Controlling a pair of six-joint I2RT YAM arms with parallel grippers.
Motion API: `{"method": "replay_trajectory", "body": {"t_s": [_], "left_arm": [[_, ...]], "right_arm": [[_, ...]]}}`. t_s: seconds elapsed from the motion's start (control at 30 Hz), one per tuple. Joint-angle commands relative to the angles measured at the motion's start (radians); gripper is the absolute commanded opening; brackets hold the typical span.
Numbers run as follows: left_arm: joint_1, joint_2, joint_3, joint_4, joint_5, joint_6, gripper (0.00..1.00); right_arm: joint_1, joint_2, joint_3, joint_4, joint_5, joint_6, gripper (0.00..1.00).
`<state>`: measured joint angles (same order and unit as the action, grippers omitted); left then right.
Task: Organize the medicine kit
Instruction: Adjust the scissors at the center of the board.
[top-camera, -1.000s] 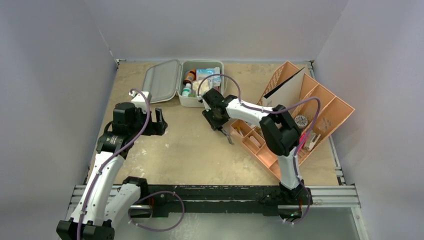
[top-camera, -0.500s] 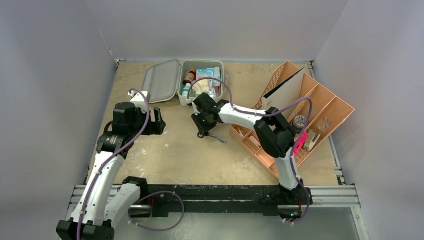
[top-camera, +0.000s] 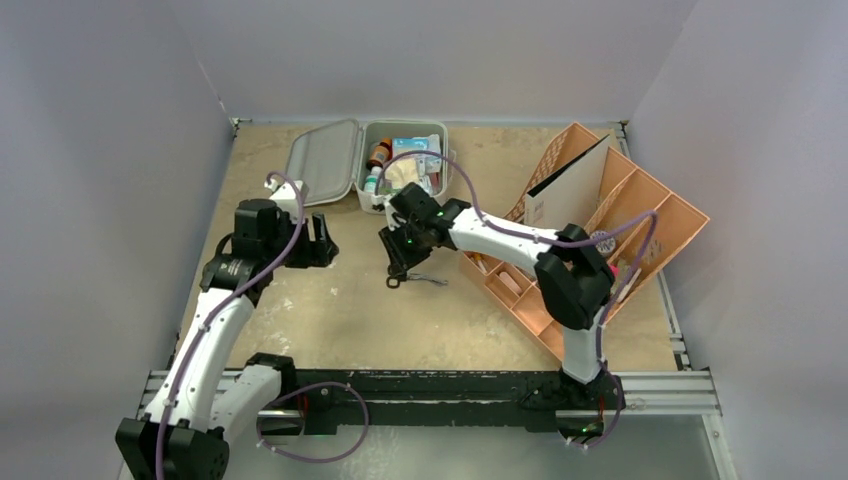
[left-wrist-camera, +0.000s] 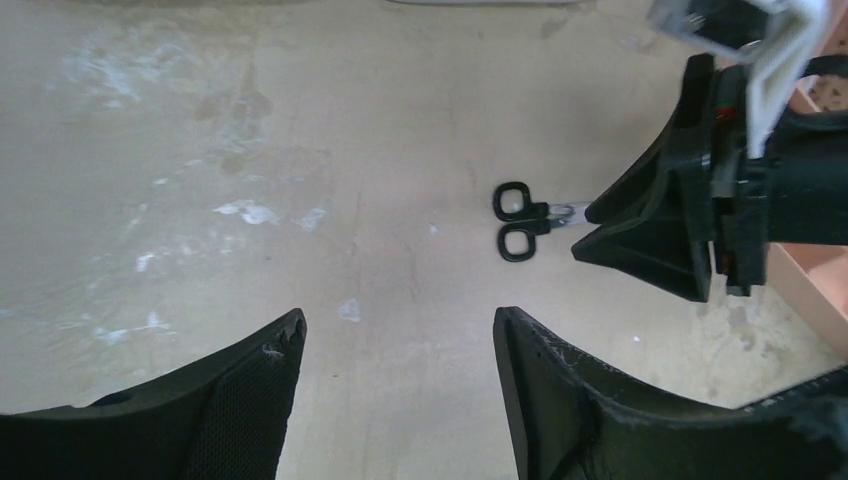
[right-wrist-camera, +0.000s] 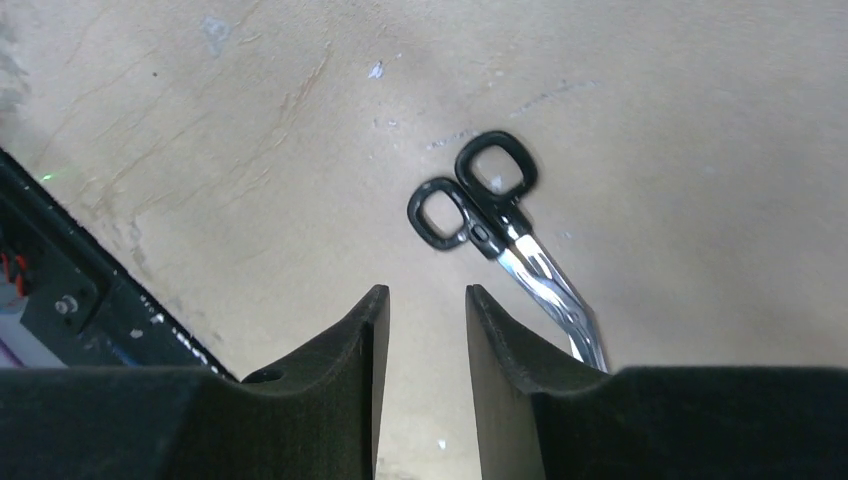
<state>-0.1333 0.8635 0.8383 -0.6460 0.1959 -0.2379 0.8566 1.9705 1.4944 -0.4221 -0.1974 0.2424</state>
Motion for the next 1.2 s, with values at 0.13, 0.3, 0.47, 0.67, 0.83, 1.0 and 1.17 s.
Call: {"method": "replay_trajectory", "body": {"t_s": [0.13,0.3,0.47,0.67,0.83,1.0,1.17], "left_arm": [[-0.005,0.093,-0.046,0.147,0.288,-0.128,0.64],[-0.005,0.161,-0.124,0.257,0.408,-0.226,0.60],[-0.005,0.262,-0.070,0.192,0.445,-0.174,0.59],[-0.005,0.246,-0.092,0.215,0.445,-0.192,0.59],[-0.005,0.232,-0.077,0.185,0.411,-0.166,0.58],[-0.005,0.237,-0.064,0.188,0.427,-0.174,0.58],[-0.005,0.252,-0.083,0.212,0.428,-0.202,0.56]], "right_arm": [[-0.065,-0.149,-0.102,-0.123,0.109,-0.069,0.34],[-0.094,-0.150,-0.146,-0.133,0.114,-0.089,0.33],[-0.124,-0.119,-0.182,-0.079,0.073,-0.092,0.32],[-0.126,-0.080,-0.195,-0.070,0.067,-0.101,0.28],[-0.126,-0.059,-0.193,-0.088,0.070,-0.117,0.27],[-0.126,-0.049,-0.199,-0.083,0.056,-0.131,0.27],[-0.125,-0.038,-0.210,-0.074,0.040,-0.117,0.28]]}}
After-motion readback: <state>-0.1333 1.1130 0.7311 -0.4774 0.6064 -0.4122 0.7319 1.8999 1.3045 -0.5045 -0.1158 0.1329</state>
